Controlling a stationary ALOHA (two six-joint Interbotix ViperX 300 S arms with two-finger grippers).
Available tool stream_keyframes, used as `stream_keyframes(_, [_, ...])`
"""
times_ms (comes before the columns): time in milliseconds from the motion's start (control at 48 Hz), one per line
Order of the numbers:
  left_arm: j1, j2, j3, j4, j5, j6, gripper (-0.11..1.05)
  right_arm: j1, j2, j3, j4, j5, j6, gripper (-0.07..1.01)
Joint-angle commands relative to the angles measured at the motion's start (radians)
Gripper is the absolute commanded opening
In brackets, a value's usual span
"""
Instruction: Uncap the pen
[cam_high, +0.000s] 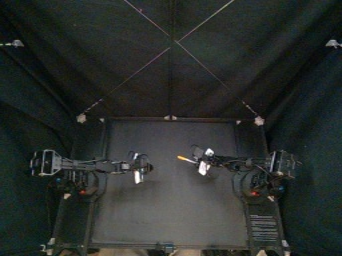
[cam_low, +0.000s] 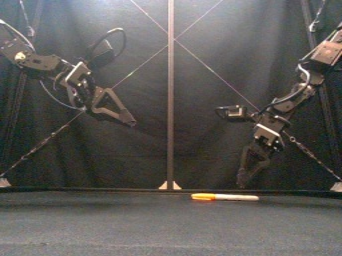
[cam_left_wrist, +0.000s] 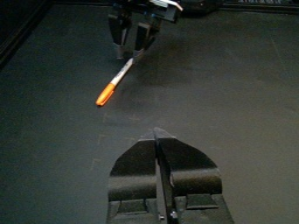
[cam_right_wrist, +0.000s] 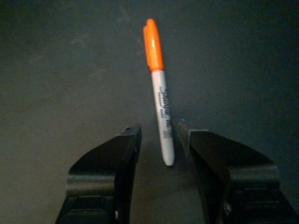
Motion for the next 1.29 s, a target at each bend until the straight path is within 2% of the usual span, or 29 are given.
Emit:
stream_keyframes(21, [-0.003,-0.005,-0.026,0.005,-0.006,0.0015,0.34,-0.021,0.018,-0.026,-0.002,-0.003,0.000,0.77])
stream_keyframes(167, [-0.002,-0.005,-0.026,0.005,-0.006,0.0015,0.39,-0.023,0.058,-0.035,-0.002,0.002,-0.002,0.77])
stream_keyframes(354, [-0.002,-0.005,-0.026,0.003,-0.008,0.0000,0.41,-0.017,0.071,-0.035,-0.002,0.046,0.000,0.74])
stream_keyframes(479, [-0.002,-0.003,-0.029,0.002,-0.008,0.0000,0.41,-0.005,0.069,-0.035,-0.002,0.061,0.000,0.63])
stream_keyframes(562, [-0.002,-0.002,-0.035,-0.005,-0.009,-0.0077,0.42,0.006,0.055,-0.035,-0.002,0.063,0.000,0.54])
stream_keyframes(604, [-0.002,-0.002,-0.040,-0.011,-0.009,-0.0077,0.43,0.014,0.046,-0.040,-0.002,0.063,-0.002,0.51])
stream_keyframes(688, [-0.002,0.000,-0.049,-0.029,-0.009,-0.0077,0.46,0.048,0.015,-0.054,-0.012,0.063,-0.008,0.48])
stream_keyframes(750, [-0.002,0.000,-0.060,-0.043,-0.009,-0.0031,0.52,0.083,-0.021,-0.074,-0.040,0.063,-0.006,0.48])
stream_keyframes(896, [-0.002,0.000,-0.074,-0.044,-0.008,-0.0015,0.66,0.163,-0.094,-0.133,-0.106,0.063,-0.002,0.48])
stream_keyframes(979, [-0.005,0.002,-0.077,-0.041,-0.009,0.0000,0.73,0.195,-0.120,-0.166,-0.127,0.063,0.000,0.48])
stream_keyframes(1083, [-0.021,0.002,-0.078,-0.037,-0.009,0.0000,0.80,0.222,-0.135,-0.196,-0.144,0.063,-0.002,0.48])
stream_keyframes(1292, [-0.028,0.002,-0.097,-0.037,-0.009,0.0000,0.86,0.259,-0.135,-0.222,-0.178,0.063,-0.003,0.48])
